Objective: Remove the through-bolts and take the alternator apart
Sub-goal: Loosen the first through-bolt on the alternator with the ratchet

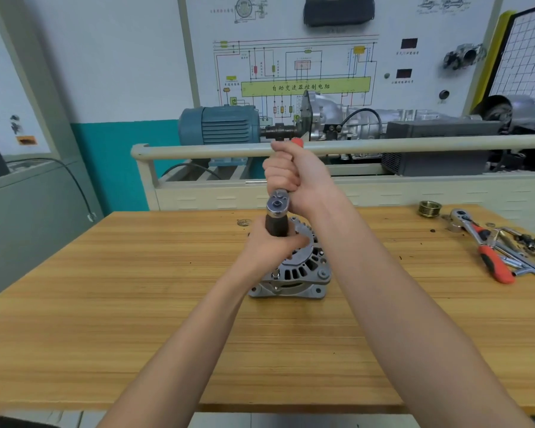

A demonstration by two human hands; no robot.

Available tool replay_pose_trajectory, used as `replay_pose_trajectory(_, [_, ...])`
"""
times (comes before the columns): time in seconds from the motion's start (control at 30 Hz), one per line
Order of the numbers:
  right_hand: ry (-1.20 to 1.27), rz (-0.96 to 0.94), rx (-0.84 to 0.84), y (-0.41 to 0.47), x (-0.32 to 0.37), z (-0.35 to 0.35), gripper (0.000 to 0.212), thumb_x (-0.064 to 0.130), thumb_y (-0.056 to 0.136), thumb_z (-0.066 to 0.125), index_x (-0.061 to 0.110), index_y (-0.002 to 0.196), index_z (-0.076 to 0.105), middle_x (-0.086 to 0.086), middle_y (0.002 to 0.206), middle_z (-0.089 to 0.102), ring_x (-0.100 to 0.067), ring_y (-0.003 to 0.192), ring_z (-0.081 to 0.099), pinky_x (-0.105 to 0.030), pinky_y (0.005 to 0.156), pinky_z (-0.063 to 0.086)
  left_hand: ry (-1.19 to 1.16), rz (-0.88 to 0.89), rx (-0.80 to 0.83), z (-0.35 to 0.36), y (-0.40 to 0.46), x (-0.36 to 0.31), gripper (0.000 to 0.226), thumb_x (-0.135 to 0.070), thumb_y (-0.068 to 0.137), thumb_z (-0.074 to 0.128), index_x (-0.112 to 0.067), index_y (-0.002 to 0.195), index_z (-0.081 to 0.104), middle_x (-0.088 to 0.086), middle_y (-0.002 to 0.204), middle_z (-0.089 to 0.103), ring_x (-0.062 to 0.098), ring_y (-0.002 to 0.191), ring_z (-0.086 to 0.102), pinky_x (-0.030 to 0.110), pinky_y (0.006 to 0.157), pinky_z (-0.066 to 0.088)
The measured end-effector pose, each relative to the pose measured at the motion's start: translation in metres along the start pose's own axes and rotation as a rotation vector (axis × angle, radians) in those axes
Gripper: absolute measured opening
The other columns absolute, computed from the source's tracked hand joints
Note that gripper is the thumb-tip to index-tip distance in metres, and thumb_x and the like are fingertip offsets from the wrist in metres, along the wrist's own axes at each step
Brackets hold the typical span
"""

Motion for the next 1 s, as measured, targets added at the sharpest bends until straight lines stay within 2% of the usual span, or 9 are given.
replay_pose_trajectory(0.07, [-0.074,0.122,0.055,0.002,-0.004,0.003,0.051,0.022,0.099,0.043,0.016,0.049,0.034,0.005,0.037,0.026,-0.005,0.026,0.016,-0.014,0.026,0.013,0.031,0.008,0.201,0.007,-0.002,-0.004,0.04,0.001,0.076,0.067,-0.015,0.049,0.042,-0.005,0.044,0.043,0.009,0.044,0.041,0.015,0.047,0.036])
replay_pose_trajectory(0.13, [-0.1,0.166,0.061,0.003,-0.008,0.004,0.051,0.022,0.099,0.043,0.015,0.049,0.034,0.005,0.036,0.027,-0.004,0.028,0.014,-0.014,0.024,0.014,0.025,0.003,0.247,0.01,-0.002,-0.005,0.043,0.002,0.077,0.066,-0.016,0.047,0.04,-0.004,0.044,0.042,0.008,0.042,0.04,0.014,0.046,0.036])
replay_pose_trajectory(0.3, [0.148,-0.236,-0.148,0.002,0.011,-0.013,0.045,0.021,0.098,0.049,0.018,0.055,0.035,0.008,0.036,0.024,-0.005,0.024,0.019,-0.016,0.024,0.016,-0.103,-0.052,-0.234,-0.006,0.004,0.004,0.034,0.005,0.079,0.057,-0.012,0.054,0.041,-0.001,0.044,0.04,0.008,0.035,0.036,0.016,0.039,0.034])
replay_pose_trajectory(0.37, [0.137,-0.303,-0.174,-0.003,0.016,-0.017,0.045,0.021,0.098,0.048,0.019,0.055,0.034,0.008,0.036,0.023,-0.005,0.025,0.018,-0.017,0.025,0.015,-0.11,-0.058,-0.304,-0.007,0.003,0.007,0.033,0.003,0.078,0.056,-0.013,0.055,0.039,0.0,0.046,0.037,0.012,0.039,0.034,0.019,0.04,0.031])
replay_pose_trajectory(0.6, [-0.136,0.123,0.042,0.001,-0.003,0.003,0.051,0.02,0.099,0.043,0.017,0.048,0.032,0.006,0.036,0.025,-0.005,0.023,0.022,-0.014,0.024,0.014,-0.018,0.018,0.355,0.014,-0.004,-0.007,0.043,-0.008,0.074,0.067,-0.024,0.043,0.042,-0.008,0.043,0.041,0.008,0.042,0.039,0.019,0.05,0.037])
replay_pose_trajectory(0.7, [-0.054,0.062,-0.004,0.004,-0.006,0.004,0.051,0.021,0.098,0.046,0.016,0.049,0.035,0.006,0.036,0.026,-0.005,0.023,0.022,-0.014,0.024,0.015,-0.042,0.004,0.127,0.005,-0.001,-0.003,0.044,-0.004,0.077,0.064,-0.022,0.044,0.041,-0.005,0.042,0.041,0.009,0.039,0.038,0.017,0.045,0.035])
replay_pose_trajectory(0.83, [0.16,-0.374,-0.171,0.001,0.01,-0.01,0.044,0.021,0.099,0.046,0.017,0.056,0.034,0.008,0.036,0.023,-0.005,0.025,0.018,-0.016,0.026,0.015,-0.154,-0.089,-0.304,-0.013,0.002,0.008,0.03,-0.002,0.082,0.053,-0.013,0.056,0.041,0.005,0.048,0.04,0.011,0.035,0.038,0.025,0.046,0.031])
replay_pose_trajectory(0.9, [0.147,-0.419,-0.187,-0.002,0.013,-0.011,0.044,0.021,0.099,0.045,0.018,0.056,0.033,0.008,0.036,0.022,-0.006,0.025,0.017,-0.017,0.027,0.015,-0.136,-0.081,-0.279,-0.013,0.005,0.008,0.03,-0.001,0.082,0.053,-0.013,0.057,0.042,0.005,0.049,0.039,0.011,0.036,0.037,0.026,0.046,0.031])
replay_pose_trajectory(1.0, [0.055,-0.127,-0.067,0.003,0.004,-0.002,0.049,0.02,0.098,0.045,0.017,0.051,0.033,0.007,0.036,0.023,-0.006,0.025,0.019,-0.016,0.025,0.015,-0.036,0.007,0.028,-0.003,0.004,0.001,0.042,-0.001,0.077,0.06,-0.021,0.044,0.043,-0.004,0.042,0.042,0.01,0.039,0.038,0.023,0.047,0.033])
Point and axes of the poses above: each hand's wrist, its own y-axis towards the middle knuckle, its own z-axis out of the palm, x = y × z, the point moved 7 cm from there along y, towards the middle knuckle
